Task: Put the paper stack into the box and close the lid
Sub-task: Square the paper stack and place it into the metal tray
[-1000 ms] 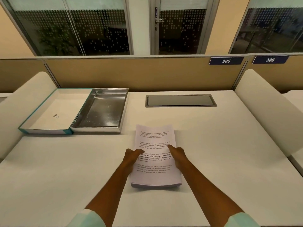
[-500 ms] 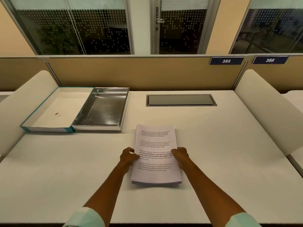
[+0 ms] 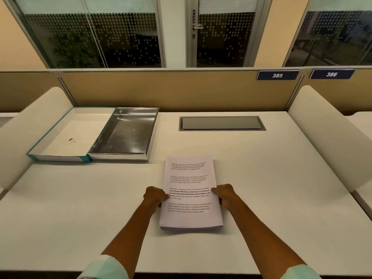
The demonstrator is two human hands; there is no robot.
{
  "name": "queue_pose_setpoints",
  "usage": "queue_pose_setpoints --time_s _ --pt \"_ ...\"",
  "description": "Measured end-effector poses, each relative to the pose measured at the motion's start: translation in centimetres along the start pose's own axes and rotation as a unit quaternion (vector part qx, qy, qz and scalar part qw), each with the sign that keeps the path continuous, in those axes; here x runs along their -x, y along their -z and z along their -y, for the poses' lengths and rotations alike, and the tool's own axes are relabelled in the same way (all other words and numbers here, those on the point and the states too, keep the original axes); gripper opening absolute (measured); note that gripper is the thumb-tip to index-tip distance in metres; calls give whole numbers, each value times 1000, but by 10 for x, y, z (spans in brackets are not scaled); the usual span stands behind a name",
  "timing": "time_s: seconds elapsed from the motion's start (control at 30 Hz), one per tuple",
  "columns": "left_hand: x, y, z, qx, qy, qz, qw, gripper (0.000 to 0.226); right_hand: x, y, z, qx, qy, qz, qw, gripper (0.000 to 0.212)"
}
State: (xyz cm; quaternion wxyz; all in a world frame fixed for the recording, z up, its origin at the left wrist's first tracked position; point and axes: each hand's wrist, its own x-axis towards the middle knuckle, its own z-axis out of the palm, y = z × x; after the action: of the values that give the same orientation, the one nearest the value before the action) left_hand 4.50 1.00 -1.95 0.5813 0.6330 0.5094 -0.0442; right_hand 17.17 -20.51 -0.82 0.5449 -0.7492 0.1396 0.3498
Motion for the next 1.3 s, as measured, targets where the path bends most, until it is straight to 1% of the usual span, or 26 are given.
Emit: queue_pose_setpoints --time_s 0.13,0.27,0.33,0.4,0.47,0.53,0.6,0.67,0.77,0.87,0.97,1.07,1.17,1.3 --pt "9 -1 -1 8 -16 -5 1000 17 -6 1 -4 -14 17 2 1000 12" --pt "17 -1 -6 32 -40 -6 999 14 -3 2 3 -5 34 -5 999 6" --pt "20 -1 -10 45 -51 -4 998 14 1 3 9 -12 43 1 999 3" --pt "22 2 -16 53 -63 -1 997 13 3 3 18 -20 52 7 998 8" --pt "22 8 -22 53 -75 -3 996 18 6 0 27 -22 61 10 998 12" --pt "21 15 -27 60 -88 -6 994 21 10 -5 37 -26 70 14 997 4" --pt "19 24 -33 69 -103 -8 992 22 12 -11 47 -32 79 19 996 10" --pt "15 36 -39 75 -116 -14 990 25 14 -21 57 -30 92 23 995 8" --pt "6 57 -48 86 -129 -24 988 27 14 -40 73 -27 102 29 994 2" --pt "-7 84 -57 97 -128 -23 987 30 16 -67 90 -25 107 36 993 8" --pt "-22 113 -67 98 -129 -20 987 31 16 -98 108 -24 109 39 993 8" --pt "-41 146 -79 94 -140 -16 986 26 13 -133 126 -29 110 37 993 9" --pt "-60 177 -91 86 -143 -12 986 12 9 -169 145 -31 113 39 992 14" --pt "-88 220 -105 74 -149 -4 986 12 0 -216 168 -30 106 30 993 10"
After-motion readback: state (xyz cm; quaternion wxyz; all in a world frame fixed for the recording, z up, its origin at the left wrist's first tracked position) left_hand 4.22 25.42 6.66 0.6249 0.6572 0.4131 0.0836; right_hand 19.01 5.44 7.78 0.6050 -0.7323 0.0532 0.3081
